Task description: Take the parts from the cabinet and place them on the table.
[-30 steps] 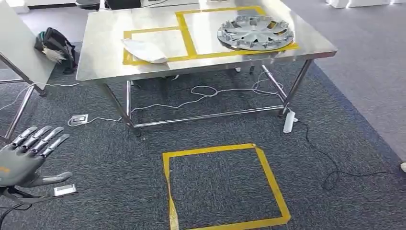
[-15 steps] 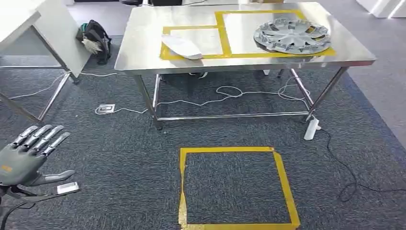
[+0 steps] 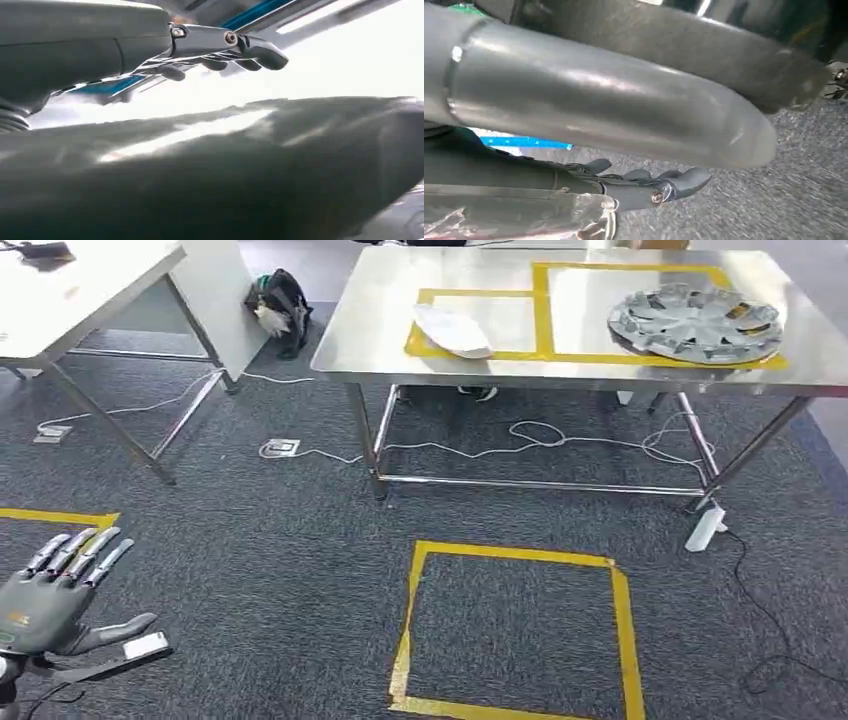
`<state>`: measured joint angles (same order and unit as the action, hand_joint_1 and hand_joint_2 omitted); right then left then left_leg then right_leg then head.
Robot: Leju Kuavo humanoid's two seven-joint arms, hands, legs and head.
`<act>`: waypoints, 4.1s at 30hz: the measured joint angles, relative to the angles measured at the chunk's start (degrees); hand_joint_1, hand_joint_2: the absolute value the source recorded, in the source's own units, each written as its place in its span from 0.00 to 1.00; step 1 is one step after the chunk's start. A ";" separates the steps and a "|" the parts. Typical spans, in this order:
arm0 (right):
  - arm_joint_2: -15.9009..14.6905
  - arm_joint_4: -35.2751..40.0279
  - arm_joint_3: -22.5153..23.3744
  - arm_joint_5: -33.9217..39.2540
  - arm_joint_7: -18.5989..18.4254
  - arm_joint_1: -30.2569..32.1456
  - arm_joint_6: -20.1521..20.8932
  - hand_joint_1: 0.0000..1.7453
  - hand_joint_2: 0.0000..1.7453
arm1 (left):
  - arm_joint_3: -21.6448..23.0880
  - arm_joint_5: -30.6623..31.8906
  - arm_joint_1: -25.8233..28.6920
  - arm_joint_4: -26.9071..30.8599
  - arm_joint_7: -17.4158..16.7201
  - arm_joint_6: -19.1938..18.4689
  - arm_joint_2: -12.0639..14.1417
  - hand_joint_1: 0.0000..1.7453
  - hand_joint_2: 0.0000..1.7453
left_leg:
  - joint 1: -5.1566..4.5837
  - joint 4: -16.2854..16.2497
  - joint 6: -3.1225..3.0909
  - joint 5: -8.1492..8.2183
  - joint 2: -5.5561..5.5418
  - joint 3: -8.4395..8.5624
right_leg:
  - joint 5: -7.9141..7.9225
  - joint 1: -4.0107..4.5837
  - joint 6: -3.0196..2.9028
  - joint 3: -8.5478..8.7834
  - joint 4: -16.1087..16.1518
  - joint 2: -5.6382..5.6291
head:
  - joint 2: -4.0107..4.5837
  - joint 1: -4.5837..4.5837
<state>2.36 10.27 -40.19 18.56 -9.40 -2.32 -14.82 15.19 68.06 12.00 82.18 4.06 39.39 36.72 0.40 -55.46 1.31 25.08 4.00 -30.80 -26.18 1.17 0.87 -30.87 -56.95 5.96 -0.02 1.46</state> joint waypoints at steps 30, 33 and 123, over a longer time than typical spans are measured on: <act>1.70 -0.13 0.39 3.52 -0.37 1.29 -2.23 0.00 0.00 | -39.02 -46.71 -9.22 -63.80 26.25 -16.24 -33.92 0.00 0.00 | 0.20 -0.53 0.62 0.69 1.41 -0.23 | -1.57 -0.27 0.40 0.81 -0.14 -0.36 | 0.00 0.63; 1.90 -0.13 0.52 3.61 -0.37 0.89 -2.45 0.00 0.00 | -41.76 -47.36 -9.77 -66.03 25.48 -16.55 -35.34 0.00 0.00 | 0.10 -0.84 -0.51 0.69 -1.30 -0.59 | -1.95 -0.39 1.14 1.87 0.52 1.55 | 0.00 -0.22; 2.51 -1.01 3.02 6.67 9.33 1.37 -2.47 0.00 0.00 | -49.81 -47.60 -13.10 -69.53 17.95 -16.72 -46.36 0.00 0.00 | -0.82 -1.47 -0.55 0.39 0.74 -1.53 | -2.99 -0.12 0.33 1.37 -0.44 0.32 | 0.00 -0.07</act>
<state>4.87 9.27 -37.18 25.22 -0.07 -0.95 -17.29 -34.62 20.46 -1.09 12.66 22.01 22.66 -9.64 -0.42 -56.93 0.76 25.47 4.74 -32.33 -29.17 1.05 1.20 -29.50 -57.40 6.28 -0.02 1.40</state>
